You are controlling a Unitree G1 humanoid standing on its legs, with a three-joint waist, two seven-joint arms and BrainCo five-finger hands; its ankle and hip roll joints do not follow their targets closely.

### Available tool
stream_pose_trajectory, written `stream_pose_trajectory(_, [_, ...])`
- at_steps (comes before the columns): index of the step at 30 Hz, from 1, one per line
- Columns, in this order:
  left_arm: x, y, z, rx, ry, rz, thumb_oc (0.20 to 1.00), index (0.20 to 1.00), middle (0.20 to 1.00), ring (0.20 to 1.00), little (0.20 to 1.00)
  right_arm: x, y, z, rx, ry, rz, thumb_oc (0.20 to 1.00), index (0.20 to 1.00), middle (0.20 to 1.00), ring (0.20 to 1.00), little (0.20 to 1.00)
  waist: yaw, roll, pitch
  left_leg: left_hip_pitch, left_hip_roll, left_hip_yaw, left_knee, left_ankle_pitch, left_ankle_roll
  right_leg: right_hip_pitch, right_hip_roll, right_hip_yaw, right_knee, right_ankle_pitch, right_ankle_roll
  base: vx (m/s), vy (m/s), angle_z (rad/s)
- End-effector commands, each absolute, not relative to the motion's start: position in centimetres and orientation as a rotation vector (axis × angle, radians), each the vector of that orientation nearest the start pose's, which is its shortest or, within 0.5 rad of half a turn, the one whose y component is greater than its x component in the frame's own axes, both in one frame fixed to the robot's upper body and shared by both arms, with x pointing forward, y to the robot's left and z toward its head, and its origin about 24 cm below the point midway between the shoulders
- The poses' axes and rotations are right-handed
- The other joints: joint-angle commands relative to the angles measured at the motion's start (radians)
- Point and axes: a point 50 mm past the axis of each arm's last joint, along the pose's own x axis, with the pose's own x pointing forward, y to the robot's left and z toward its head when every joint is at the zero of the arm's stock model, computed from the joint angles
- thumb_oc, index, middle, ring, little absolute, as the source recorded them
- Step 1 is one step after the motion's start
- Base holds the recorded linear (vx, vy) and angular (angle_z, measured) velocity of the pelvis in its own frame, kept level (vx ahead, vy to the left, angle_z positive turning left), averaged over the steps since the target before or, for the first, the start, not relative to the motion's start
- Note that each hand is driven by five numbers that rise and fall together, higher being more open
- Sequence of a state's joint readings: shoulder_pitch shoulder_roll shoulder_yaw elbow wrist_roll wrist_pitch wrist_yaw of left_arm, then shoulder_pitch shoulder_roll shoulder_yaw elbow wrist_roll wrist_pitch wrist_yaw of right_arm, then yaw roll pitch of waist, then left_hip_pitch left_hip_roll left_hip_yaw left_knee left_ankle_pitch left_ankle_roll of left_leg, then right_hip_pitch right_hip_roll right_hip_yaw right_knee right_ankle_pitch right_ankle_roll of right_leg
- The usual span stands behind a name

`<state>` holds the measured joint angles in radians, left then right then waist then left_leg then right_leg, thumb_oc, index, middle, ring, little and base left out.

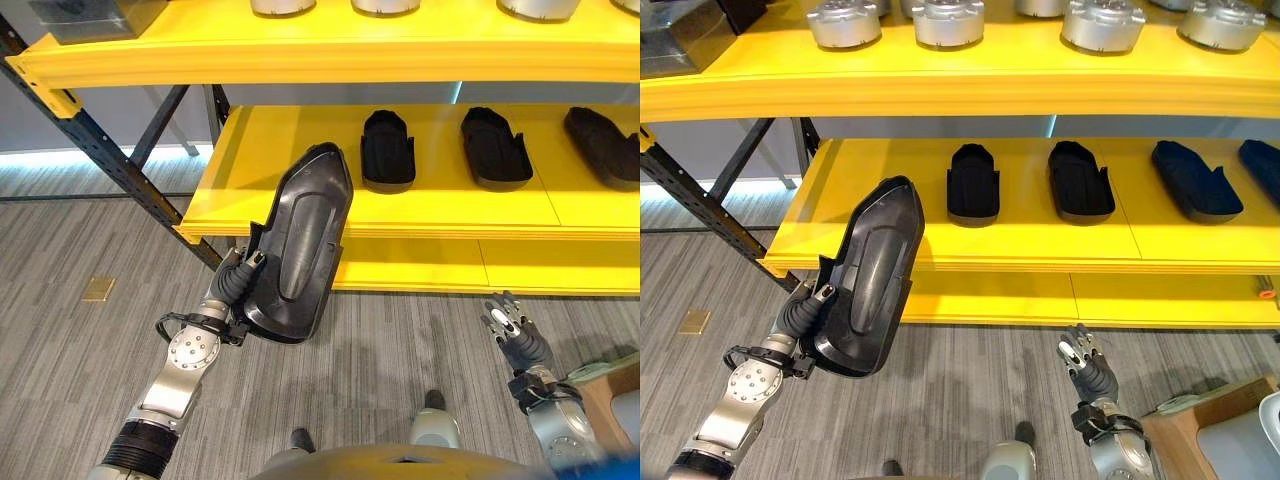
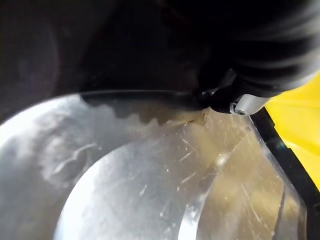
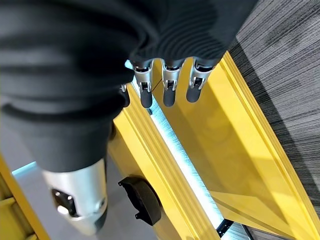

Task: Move parts from the plastic box to the shelf.

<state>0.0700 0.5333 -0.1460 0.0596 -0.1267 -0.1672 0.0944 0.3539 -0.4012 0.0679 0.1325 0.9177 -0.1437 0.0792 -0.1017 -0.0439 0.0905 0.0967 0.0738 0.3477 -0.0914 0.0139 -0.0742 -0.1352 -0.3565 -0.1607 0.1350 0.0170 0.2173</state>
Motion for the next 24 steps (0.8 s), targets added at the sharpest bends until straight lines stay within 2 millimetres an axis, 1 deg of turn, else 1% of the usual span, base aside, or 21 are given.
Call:
stream_pose_trajectory(1, [24.8,23.5,9.8,0.440,-0.282,0.020,0.200,0.200,0.200,0.200,0.200,17.0,-23.5,-0.9,0.503,0.183,-0.091,1.000,1.000,1.000,1.000,1.000,-0.013,-0.042,0.006,0.000,0.079,-0.033,0.037,-0.010,-0.017,0.106,-0.064,-0.022,-0.091,0.290,0.045,0.03,0.033,-0.02])
stream_pose_trajectory(6, [25.6,23.0,10.2,0.450,-0.308,0.028,0.200,0.200,0.200,0.200,0.200,17.2,-23.2,-0.8,0.507,0.180,-0.079,1.000,1.000,1.000,1.000,1.000,-0.016,-0.056,0.003,-0.020,0.073,-0.034,0.059,-0.023,-0.013,0.103,-0.068,-0.025,-0.098,0.310,0.045,0.02,0.029,0.01])
stream_pose_trajectory(7, [25.8,23.1,10.3,0.450,-0.312,0.041,0.200,0.200,0.200,0.200,0.200,17.3,-22.9,-0.7,0.509,0.179,-0.069,1.000,1.000,1.000,1.000,1.000,-0.013,-0.066,-0.002,-0.021,0.064,-0.038,0.057,-0.030,-0.008,0.105,-0.073,-0.026,-0.106,0.321,0.045,0.05,0.083,-0.03])
stream_pose_trajectory(8, [25.9,23.0,10.4,0.459,-0.320,0.049,0.200,0.200,0.200,0.200,0.200,17.4,-22.7,-0.8,0.511,0.182,-0.059,1.000,1.000,1.000,1.000,1.000,-0.013,-0.073,-0.002,-0.015,0.049,-0.046,0.053,-0.041,0.005,0.098,-0.081,-0.020,-0.091,0.336,0.045,0.05,0.084,-0.03])
stream_pose_trajectory(9, [25.9,23.0,10.4,0.459,-0.320,0.049,0.200,0.200,0.200,0.200,0.200,17.4,-22.7,-0.8,0.512,0.181,-0.059,1.000,1.000,1.000,1.000,1.000,-0.012,-0.074,-0.002,-0.015,0.047,-0.045,0.053,-0.041,0.006,0.097,-0.082,-0.018,-0.090,0.336,0.045,0.05,0.146,-0.01])
stream_pose_trajectory(10, [26.1,22.9,10.6,0.464,-0.327,0.047,0.200,0.200,0.200,0.200,0.200,17.5,-22.5,-1.0,0.526,0.187,-0.060,1.000,1.000,1.000,1.000,1.000,-0.015,-0.073,0.010,0.004,0.035,-0.055,0.037,-0.052,0.023,0.071,-0.088,0.015,-0.023,0.366,0.045,0.03,0.207,0.03])
stream_pose_trajectory(11, [26.1,22.8,10.5,0.461,-0.325,0.047,0.200,0.200,0.200,0.200,0.200,17.6,-22.2,-1.1,0.537,0.188,-0.054,1.000,1.000,1.000,1.000,1.000,-0.019,-0.059,0.027,0.035,0.019,-0.065,0.015,-0.059,0.043,0.021,-0.081,0.060,0.070,0.402,0.045,0.03,0.207,0.03])
stream_pose_trajectory(12, [26.1,22.8,10.5,0.461,-0.326,0.047,0.200,0.200,0.200,0.200,0.200,17.6,-22.2,-1.1,0.537,0.187,-0.054,1.000,1.000,1.000,1.000,1.000,-0.017,-0.061,0.026,0.033,0.017,-0.063,0.014,-0.055,0.044,0.016,-0.083,0.064,0.070,0.405,0.045,0.01,0.187,0.03])
stream_pose_trajectory(13, [26.1,22.8,10.4,0.458,-0.323,0.048,0.200,0.200,0.200,0.200,0.200,17.6,-22.0,-1.1,0.541,0.189,-0.049,1.000,1.000,1.000,1.000,1.000,-0.020,-0.051,0.038,0.047,0.014,-0.065,0.004,-0.059,0.053,-0.025,-0.077,0.080,0.124,0.426,0.045,-0.01,0.135,0.00])
stream_pose_trajectory(14, [26.0,22.8,10.4,0.452,-0.323,0.047,0.200,0.200,0.200,0.200,0.200,17.8,-21.9,-1.1,0.538,0.188,-0.042,1.000,1.000,1.000,1.000,1.000,-0.021,-0.038,0.055,0.060,0.016,-0.060,0.004,-0.065,0.061,-0.068,-0.074,0.073,0.182,0.444,0.045,0.00,0.274,-0.18])
stream_pose_trajectory(15, [26.0,22.6,10.2,0.440,-0.314,0.041,0.200,0.200,0.200,0.200,0.200,18.0,-21.7,-1.1,0.539,0.184,-0.034,1.000,1.000,1.000,1.000,1.000,-0.018,-0.012,0.079,0.081,0.017,-0.047,0.004,-0.081,0.072,-0.123,-0.081,-0.001,0.265,0.390,0.044,0.06,0.266,-0.25])
stream_pose_trajectory(16, [25.9,22.6,10.0,0.437,-0.307,0.037,0.200,0.200,0.200,0.200,0.200,18.1,-21.7,-1.1,0.540,0.184,-0.035,1.000,1.000,1.000,1.000,1.000,-0.023,-0.007,0.077,0.092,0.013,-0.047,0.004,-0.100,0.071,-0.139,-0.068,-0.023,0.264,0.347,0.045,0.09,0.198,-0.32])
stream_pose_trajectory(17, [25.8,22.5,9.6,0.424,-0.293,0.030,0.200,0.200,0.200,0.200,0.200,18.2,-21.7,-1.1,0.543,0.188,-0.036,1.000,1.000,1.000,1.000,1.000,-0.038,-0.005,0.075,0.093,0.014,-0.028,0.004,-0.094,0.066,-0.167,-0.026,-0.061,0.220,0.277,0.022,0.09,0.052,-0.28])
stream_pose_trajectory(18, [25.7,22.5,9.6,0.423,-0.293,0.031,0.200,0.200,0.200,0.200,0.200,18.2,-21.7,-1.1,0.543,0.189,-0.035,1.000,1.000,1.000,1.000,1.000,-0.040,-0.001,0.075,0.094,0.018,-0.029,0.004,-0.096,0.064,-0.165,-0.023,-0.065,0.221,0.274,0.021,0.08,-0.030,-0.35])
stream_pose_trajectory(19, [25.7,22.4,9.3,0.411,-0.280,0.026,0.200,0.200,0.200,0.200,0.200,18.3,-21.7,-1.1,0.549,0.185,-0.034,1.000,1.000,1.000,1.000,1.000,-0.046,-0.003,0.078,0.096,0.016,-0.032,0.004,-0.093,0.056,-0.168,0.011,-0.080,0.165,0.254,0.020,0.16,-0.098,-0.19])
stream_pose_trajectory(20, [25.5,22.4,9.0,0.397,-0.265,0.021,0.200,0.200,0.200,0.200,0.200,18.3,-21.8,-0.9,0.542,0.179,-0.028,1.000,1.000,1.000,1.000,1.000,-0.043,-0.011,0.072,0.106,0.016,-0.044,0.004,-0.104,0.043,-0.151,0.030,-0.118,0.069,0.224,0.031,0.14,-0.185,-0.03])
stream_pose_trajectory(21, [25.4,22.4,8.8,0.380,-0.262,0.020,0.200,0.200,0.200,0.200,0.200,18.1,-22.2,-0.8,0.527,0.176,-0.030,1.000,1.000,1.000,1.000,1.000,-0.046,-0.015,0.067,0.099,0.023,-0.042,0.004,-0.093,0.031,-0.097,0.063,-0.130,0.000,0.175,0.001,0.16,-0.213,0.16])
stream_pose_trajectory(22, [25.2,22.0,8.5,0.369,-0.255,0.003,0.200,0.200,0.200,0.200,0.200,17.9,-22.5,-0.9,0.524,0.179,-0.037,1.000,1.000,1.000,1.000,1.000,-0.047,-0.019,0.061,0.105,0.029,-0.051,0.004,-0.084,0.027,-0.077,0.060,-0.110,0.007,0.188,0.004,0.05,-0.145,0.18])
stream_pose_trajectory(23, [25.2,22.0,8.5,0.369,-0.254,0.002,0.200,0.200,0.200,0.200,0.200,17.9,-22.5,-0.9,0.524,0.179,-0.038,1.000,1.000,1.000,1.000,1.000,-0.046,-0.020,0.060,0.105,0.028,-0.050,0.004,-0.084,0.027,-0.078,0.059,-0.109,0.007,0.187,0.005,0.17,-0.196,0.39])
stream_pose_trajectory(24, [25.1,21.6,7.9,0.335,-0.236,-0.013,0.200,0.200,0.200,0.200,0.200,17.9,-22.8,-0.7,0.541,0.170,-0.048,1.000,1.000,1.000,1.000,1.000,-0.051,-0.022,0.042,0.101,0.054,-0.044,0.004,-0.066,0.006,-0.033,0.126,-0.067,-0.034,0.149,-0.022,0.16,-0.205,0.64])
